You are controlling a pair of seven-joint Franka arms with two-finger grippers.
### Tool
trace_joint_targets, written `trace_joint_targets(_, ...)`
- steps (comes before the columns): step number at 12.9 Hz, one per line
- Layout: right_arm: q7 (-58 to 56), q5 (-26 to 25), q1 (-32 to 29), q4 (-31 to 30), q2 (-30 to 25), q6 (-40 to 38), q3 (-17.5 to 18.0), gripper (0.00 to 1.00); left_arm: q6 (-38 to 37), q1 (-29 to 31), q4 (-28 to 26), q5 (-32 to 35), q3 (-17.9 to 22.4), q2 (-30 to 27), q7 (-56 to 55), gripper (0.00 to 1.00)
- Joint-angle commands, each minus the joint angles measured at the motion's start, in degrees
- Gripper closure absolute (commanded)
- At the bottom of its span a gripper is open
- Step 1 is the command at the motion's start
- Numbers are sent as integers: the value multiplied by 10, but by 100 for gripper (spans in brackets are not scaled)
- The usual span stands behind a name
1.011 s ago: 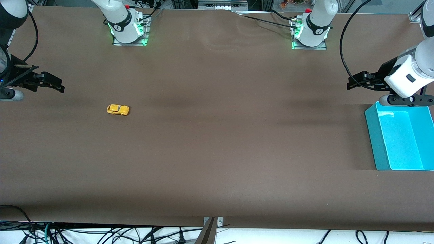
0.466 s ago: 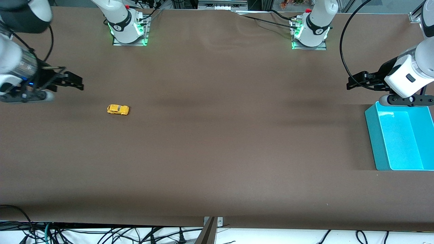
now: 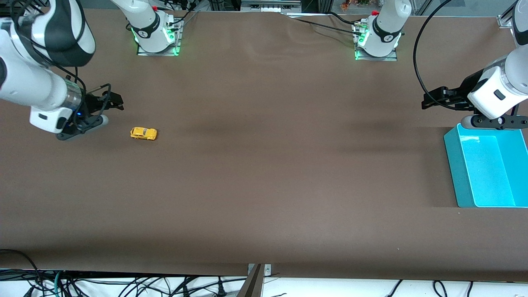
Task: Wind and store yellow beetle car
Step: 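Reach the right gripper over the yellow beetle car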
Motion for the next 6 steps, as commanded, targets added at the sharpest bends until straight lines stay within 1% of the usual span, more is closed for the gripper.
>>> trace_joint_targets(1, -155, -22, -8, -61, -18, 39, 6, 0, -3, -1, 15, 1, 0, 5, 6, 0)
trace_joint_targets(3, -255, -32, -11, -106, -18, 101, 6, 0, -3, -1, 15, 1, 1, 5, 6, 0)
trace_joint_targets(5, -361, -38, -12, -181, -19, 205, 5, 0, -3, -1, 15, 1, 0, 5, 5, 0)
trace_joint_targets(6, -410, -40, -12, -218, -17, 273, 5, 0, -3, -1, 15, 1, 0, 5, 5, 0)
